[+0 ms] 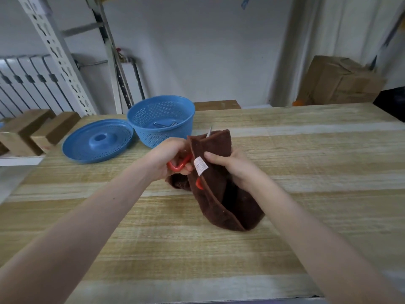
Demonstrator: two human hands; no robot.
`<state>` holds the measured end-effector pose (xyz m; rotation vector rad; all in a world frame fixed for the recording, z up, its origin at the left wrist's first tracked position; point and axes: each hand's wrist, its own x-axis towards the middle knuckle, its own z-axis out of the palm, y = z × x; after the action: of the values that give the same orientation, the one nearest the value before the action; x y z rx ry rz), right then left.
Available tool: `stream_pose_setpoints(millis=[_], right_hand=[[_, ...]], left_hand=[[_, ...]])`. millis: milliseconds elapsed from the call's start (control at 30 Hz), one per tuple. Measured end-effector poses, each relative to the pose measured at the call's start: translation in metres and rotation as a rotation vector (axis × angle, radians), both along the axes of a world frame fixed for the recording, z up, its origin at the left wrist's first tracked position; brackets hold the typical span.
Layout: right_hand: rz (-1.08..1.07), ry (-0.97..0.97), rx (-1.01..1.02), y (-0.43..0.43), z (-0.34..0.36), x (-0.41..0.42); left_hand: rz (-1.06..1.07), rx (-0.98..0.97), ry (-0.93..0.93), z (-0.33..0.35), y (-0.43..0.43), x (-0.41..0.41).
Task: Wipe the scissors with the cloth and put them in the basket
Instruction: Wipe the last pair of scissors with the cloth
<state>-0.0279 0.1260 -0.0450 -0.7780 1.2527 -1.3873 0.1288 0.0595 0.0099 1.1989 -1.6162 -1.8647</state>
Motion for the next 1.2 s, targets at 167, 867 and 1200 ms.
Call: stream_pose_setpoints(millis=[167, 867, 1200], right_hand=[[-0.035, 0.012, -0.012, 0.0, -0.001, -0.012], [-0.065, 0.145, -0.136, 0.001, -0.009, -0.005], [-0.453, -0.059, -0.166, 0.017, 0.01, -0.052]], left_hand=[[0.037, -0.567, -0.36, -0.006, -0.015, 0.006], [-0.084, -0.906, -0.197, -0.024, 0.0, -0.013], [-0.069, -0.907, -0.208, -0.026, -0.002, -0.013]])
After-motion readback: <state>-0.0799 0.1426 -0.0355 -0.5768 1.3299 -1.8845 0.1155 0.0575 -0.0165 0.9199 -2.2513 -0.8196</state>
